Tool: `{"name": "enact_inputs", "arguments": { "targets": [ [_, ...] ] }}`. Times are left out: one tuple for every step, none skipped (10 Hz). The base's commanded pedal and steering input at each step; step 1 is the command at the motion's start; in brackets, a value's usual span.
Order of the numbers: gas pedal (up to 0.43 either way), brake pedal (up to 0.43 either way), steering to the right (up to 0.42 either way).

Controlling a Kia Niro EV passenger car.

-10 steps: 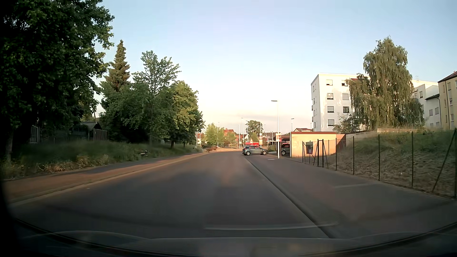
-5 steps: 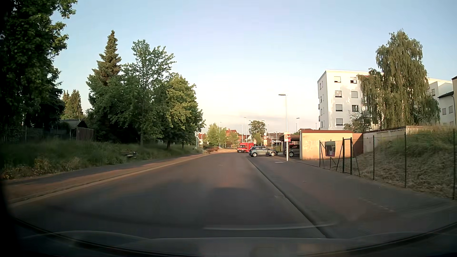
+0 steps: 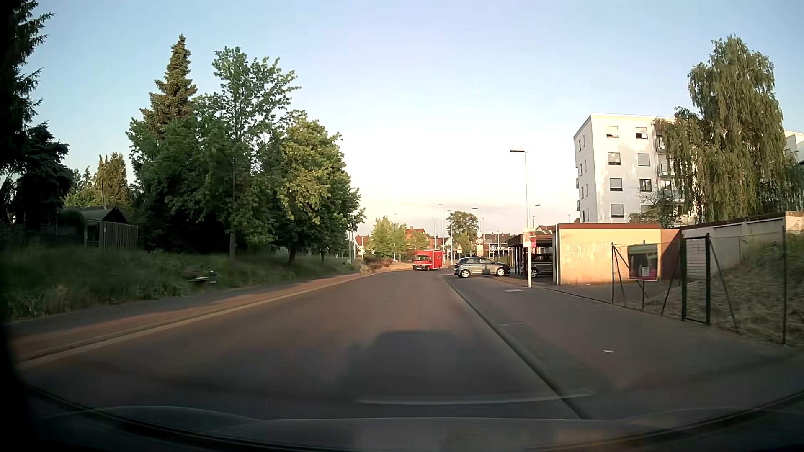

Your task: Follow the waypoints while adhering to traffic rules and regulations

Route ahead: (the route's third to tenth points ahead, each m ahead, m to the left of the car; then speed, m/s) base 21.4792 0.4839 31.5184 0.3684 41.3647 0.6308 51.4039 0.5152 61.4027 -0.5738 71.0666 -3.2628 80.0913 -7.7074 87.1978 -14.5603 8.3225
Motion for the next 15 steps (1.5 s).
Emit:
{"name": "enact_inputs", "arguments": {
  "targets": [
    [0.008, 0.03, -0.033],
    [0.008, 0.03, -0.029],
    [0.008, 0.03, -0.024],
    [0.008, 0.03, -0.02],
    [0.008, 0.03, -0.014],
    [0.008, 0.03, -0.009],
    [0.008, 0.03, -0.005],
    [0.008, 0.03, 0.0],
    [0.008, 0.03, 0.004],
    [0.008, 0.03, 0.007],
    [0.008, 0.03, 0.011],
    [0.008, 0.03, 0.015],
    [0.008, 0.03, 0.018],
    [0.008, 0.03, 0.019],
    [0.008, 0.03, 0.019]
  ]
}}
